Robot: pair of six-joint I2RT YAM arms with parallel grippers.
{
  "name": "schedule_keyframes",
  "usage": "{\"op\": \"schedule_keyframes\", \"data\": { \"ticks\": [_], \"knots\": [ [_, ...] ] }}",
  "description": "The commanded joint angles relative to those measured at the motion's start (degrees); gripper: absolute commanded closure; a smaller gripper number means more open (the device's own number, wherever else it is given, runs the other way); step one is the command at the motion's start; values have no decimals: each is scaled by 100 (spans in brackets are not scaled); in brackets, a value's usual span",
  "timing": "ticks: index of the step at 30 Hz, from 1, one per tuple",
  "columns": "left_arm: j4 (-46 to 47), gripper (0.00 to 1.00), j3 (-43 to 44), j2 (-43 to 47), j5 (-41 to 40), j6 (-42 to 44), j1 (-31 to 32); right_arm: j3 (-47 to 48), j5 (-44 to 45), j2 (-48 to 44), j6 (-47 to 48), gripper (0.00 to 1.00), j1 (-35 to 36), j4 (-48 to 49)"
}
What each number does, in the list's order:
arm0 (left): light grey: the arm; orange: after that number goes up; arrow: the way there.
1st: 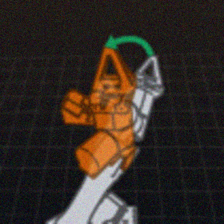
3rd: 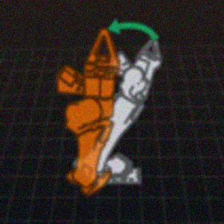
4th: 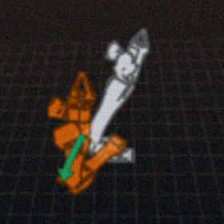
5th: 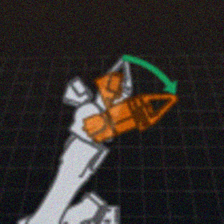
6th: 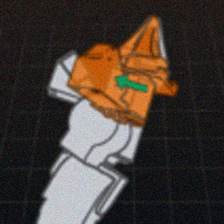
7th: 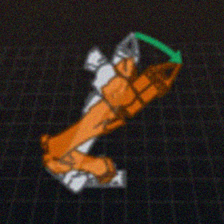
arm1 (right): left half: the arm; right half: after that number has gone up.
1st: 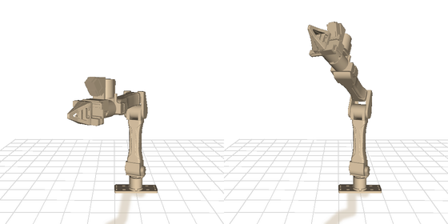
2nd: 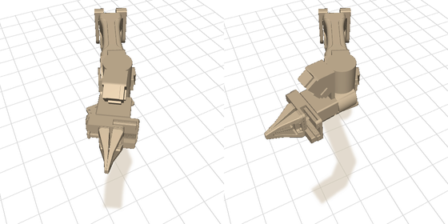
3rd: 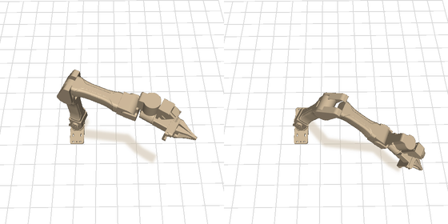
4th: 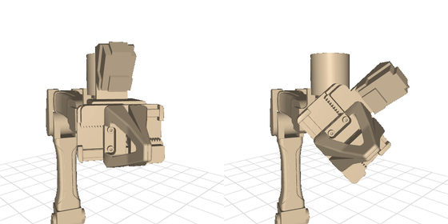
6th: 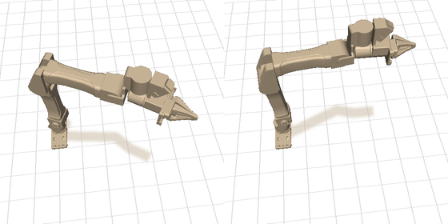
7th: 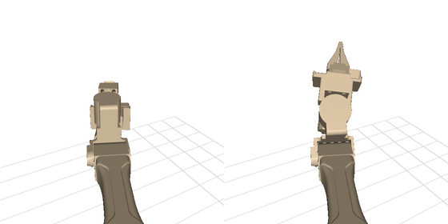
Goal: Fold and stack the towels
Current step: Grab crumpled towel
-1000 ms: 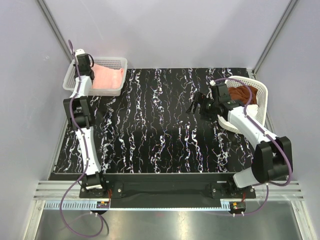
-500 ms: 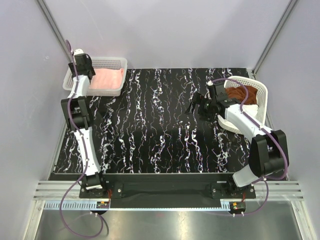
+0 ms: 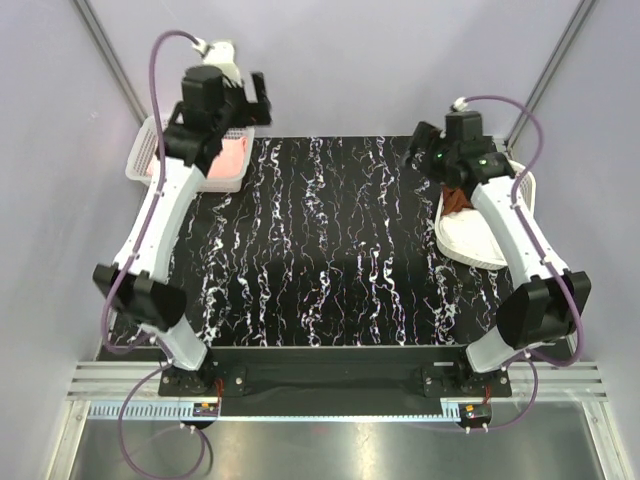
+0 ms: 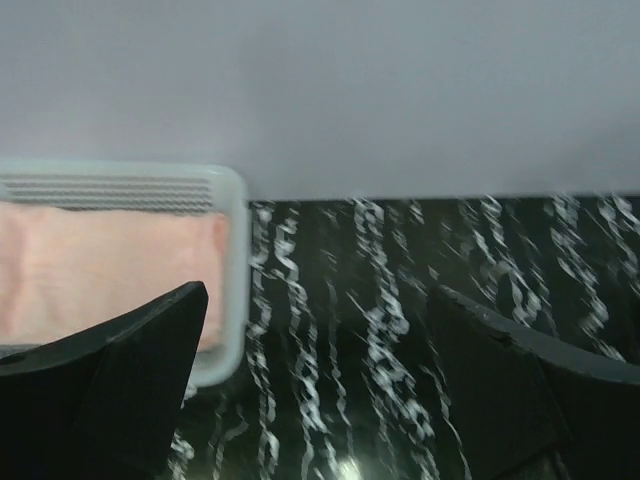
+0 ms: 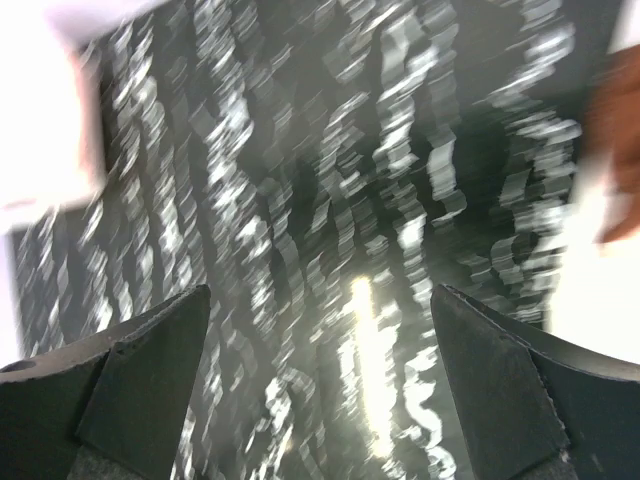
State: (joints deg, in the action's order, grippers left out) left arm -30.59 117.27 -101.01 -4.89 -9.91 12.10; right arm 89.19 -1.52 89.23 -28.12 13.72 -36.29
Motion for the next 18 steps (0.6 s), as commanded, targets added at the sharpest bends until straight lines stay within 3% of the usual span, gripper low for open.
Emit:
{"op": "schedule_keyframes", "data": {
  "ticks": [1,3,4,6,7,9,13,18],
  "knots": [
    [-922,1,-1192,747,278,-28,702,335,801,348,236,0,-588,-440],
    [-818,1,-1871,1398,304,-63,1047,537,942,629,455,1,-982,-738],
    [-730,1,-2710,1852,321,-133,1345,695,995,944,526,7,-1124,-852],
    [-370,1,-3488,2259,409,-265,1575,758,1004,1209,606,17,-1335,-1098],
    [-247,1,-3831,2453,444,-327,1724,758,952,1420,606,28,-1676,-1151],
    [-70,1,-4624,2832,655,-397,1822,688,908,1527,510,34,-1889,-1161],
    [123,1,-5442,3070,770,-406,1884,337,286,1623,202,22,-2224,-670],
    [-281,1,-5224,2903,603,-266,1972,503,-111,2089,245,23,-2259,-282]
  ]
}}
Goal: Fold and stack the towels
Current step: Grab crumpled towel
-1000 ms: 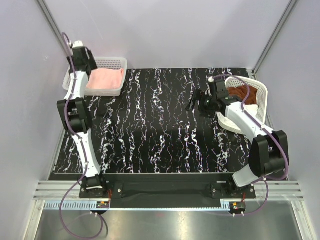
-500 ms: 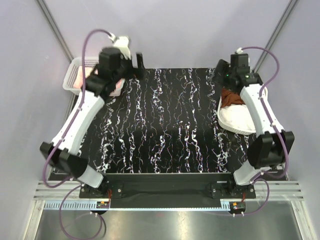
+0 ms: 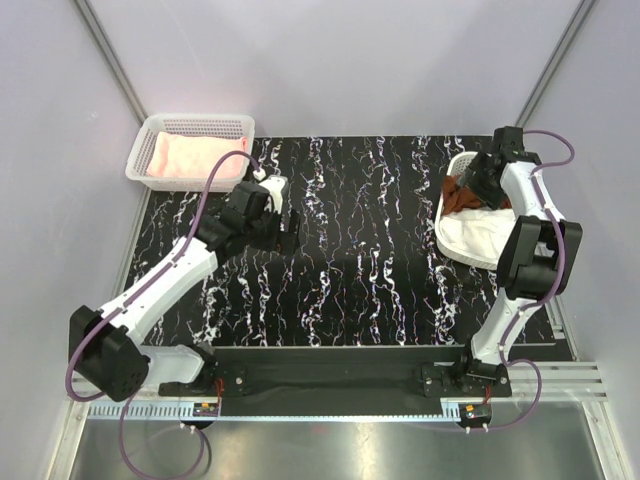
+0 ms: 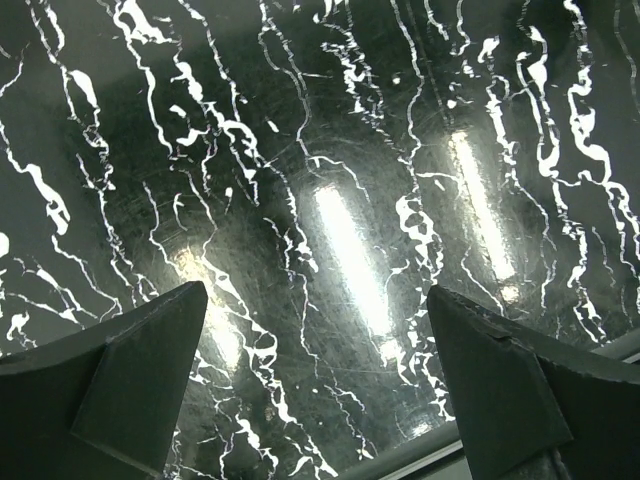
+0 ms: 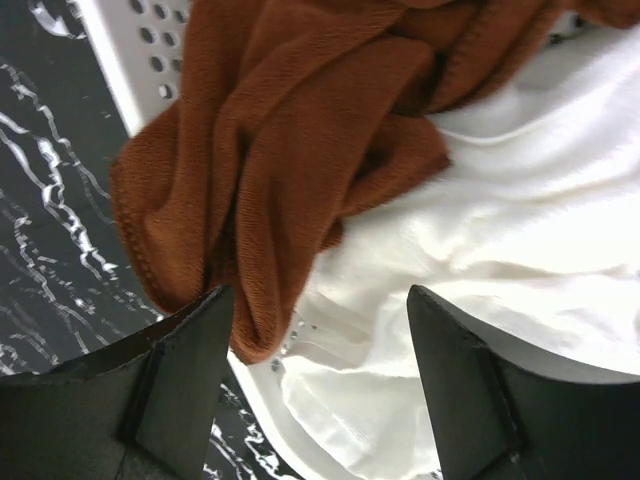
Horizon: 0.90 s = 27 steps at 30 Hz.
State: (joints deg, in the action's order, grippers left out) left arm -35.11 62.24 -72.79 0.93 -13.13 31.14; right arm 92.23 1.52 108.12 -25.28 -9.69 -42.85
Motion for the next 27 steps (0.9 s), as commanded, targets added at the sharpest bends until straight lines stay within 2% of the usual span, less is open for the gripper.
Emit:
{"op": "schedule_keyframes", "data": {
  "ticks": [1,9,12,13,16,17,20,23,27],
  "knots": [
    [145,1,306,55,21,64,68,278,-494,340,-39,23,73,374],
    [365,2,104,283,153,-76,86,322,-512,649,-56,34,47,620],
    [365,2,131,266,101,-67,86,270,-565,702,-56,55,47,883],
    [339,2,139,240,31,-59,77,313,-443,685,-39,70,47,936],
    [260,2,201,196,-58,-41,86,681,-189,623,119,87,20,797],
    [225,2,218,195,-75,-50,86,822,-117,597,146,96,29,543],
    [198,2,280,283,-275,-172,86,1306,120,299,260,100,29,112],
    [128,1,482,432,-531,-278,86,1631,-142,-228,313,100,29,-144],
    [-74,1,745,643,-1059,-410,68,2219,-1800,-852,235,100,55,-268]
  ]
}}
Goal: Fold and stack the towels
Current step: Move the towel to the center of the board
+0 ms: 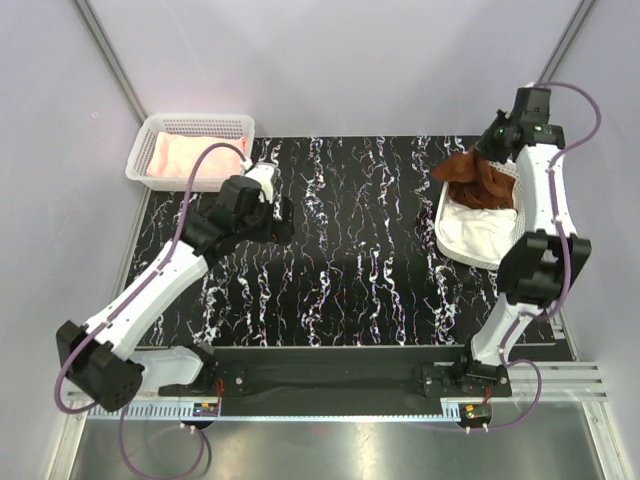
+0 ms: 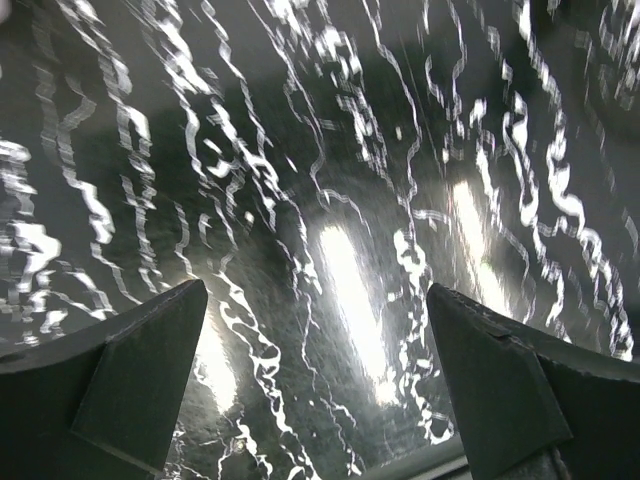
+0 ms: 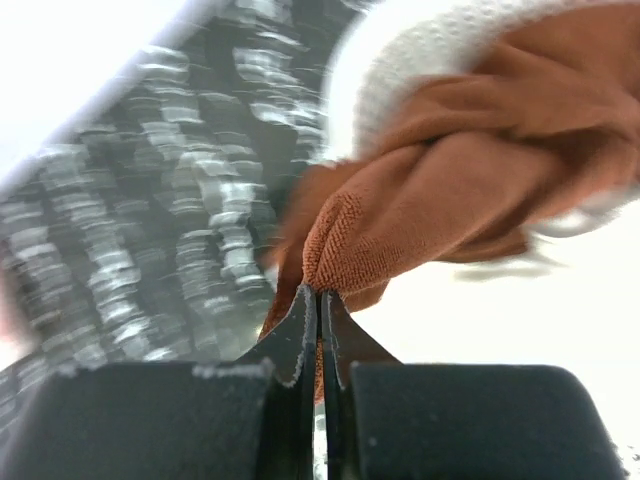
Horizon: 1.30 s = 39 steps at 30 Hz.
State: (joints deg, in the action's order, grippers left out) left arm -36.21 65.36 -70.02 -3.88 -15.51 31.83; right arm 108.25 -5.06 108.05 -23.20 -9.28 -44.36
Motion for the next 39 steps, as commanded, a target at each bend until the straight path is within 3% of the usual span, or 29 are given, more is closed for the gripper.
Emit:
{"op": "schedule_keyframes", "data": {
  "ticks": [1,6,10,15,19,23,27,31,35,39],
  "knots": [
    [-70,1,538,436,-683,-242,-2,680,-1799,-943,-43,100,40,-82],
    [-361,1,645,682,-992,-523,-133,776,-2771,-1444,-360,100,890,164],
    [-449,1,425,972,-869,-585,-221,628,-2536,-1646,-527,100,1882,85],
    [-466,1,74,1481,-720,-603,-371,-617,-3053,-2155,-1089,100,2456,1015],
    [-449,1,-6,1649,-500,-576,-397,-963,-2921,-2236,-1151,100,2685,1209],
    [-466,1,38,1702,-429,-611,-397,-490,-3123,-1911,-1248,100,2975,1053],
    [-624,1,257,1702,-613,-716,-564,259,-2828,-1402,-1169,100,3807,543],
    [-1046,1,363,1579,-755,-1033,-1230,-662,-2044,-1225,-1081,100,4747,611],
    [-976,1,38,1676,53,-1007,-2258,-1727,-1911,-892,-1056,100,5584,1078],
    [-897,1,-155,1641,63,-893,-2392,-2070,-1647,-497,-1037,93,6244,1175]
  ]
}}
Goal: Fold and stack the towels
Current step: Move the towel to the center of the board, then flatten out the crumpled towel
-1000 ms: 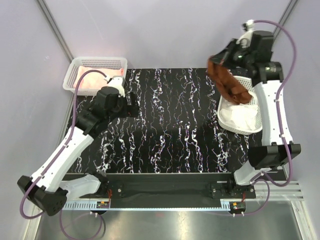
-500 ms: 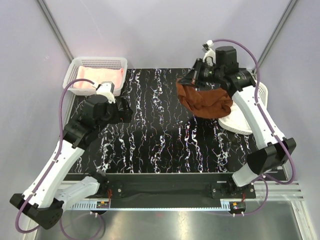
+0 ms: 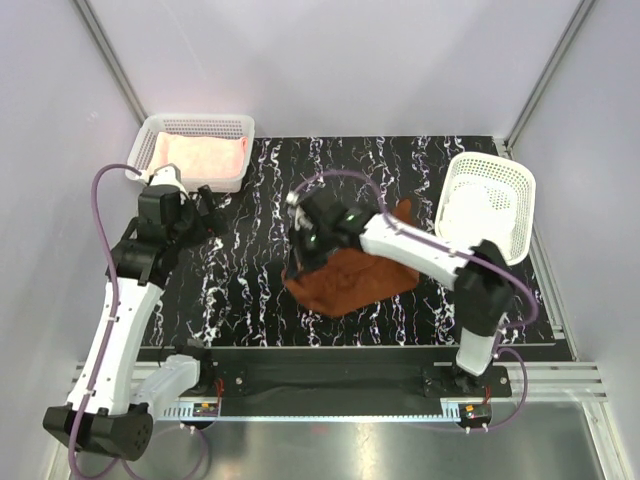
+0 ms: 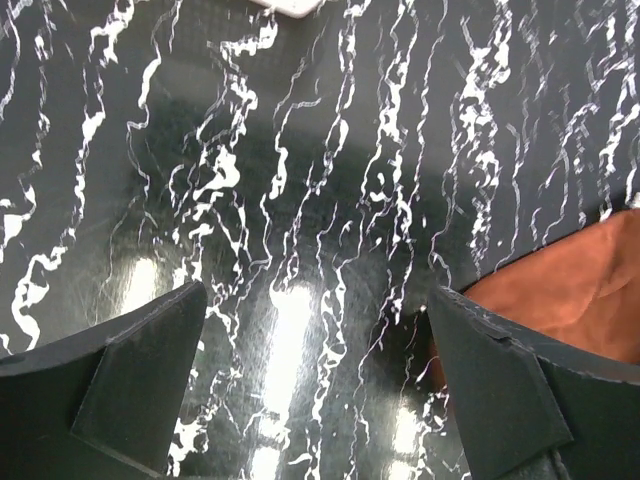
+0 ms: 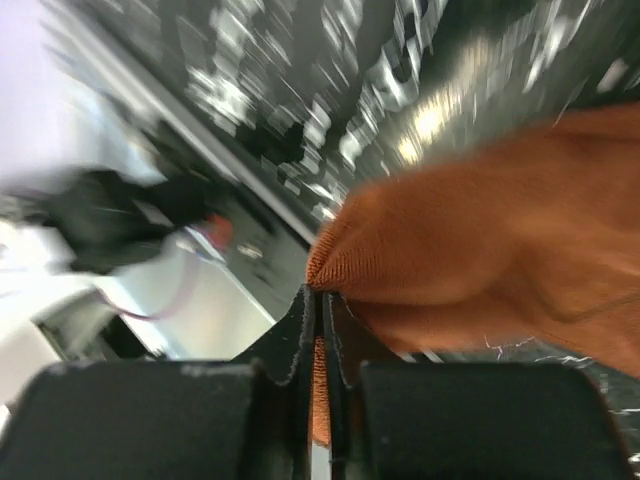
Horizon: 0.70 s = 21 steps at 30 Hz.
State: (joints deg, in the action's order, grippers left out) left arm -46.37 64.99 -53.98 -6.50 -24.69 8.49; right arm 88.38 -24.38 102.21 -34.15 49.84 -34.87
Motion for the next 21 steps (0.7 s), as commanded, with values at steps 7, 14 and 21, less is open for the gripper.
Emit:
{"op": "schedule_keyframes", "data": {
  "ticks": [7,14,21],
  "knots": [
    [471,10,-469,-236,1429,280,-58,153,1512,-192,286,50,500,-746],
    [770,19,-1338,-315,1301,-141,1090,-548,2587,-984,32,57,-387,-1056],
    [997,26,-2181,-131,1195,-677,2059,-1664,1842,-852,-337,62,-590,-207]
  ]
}}
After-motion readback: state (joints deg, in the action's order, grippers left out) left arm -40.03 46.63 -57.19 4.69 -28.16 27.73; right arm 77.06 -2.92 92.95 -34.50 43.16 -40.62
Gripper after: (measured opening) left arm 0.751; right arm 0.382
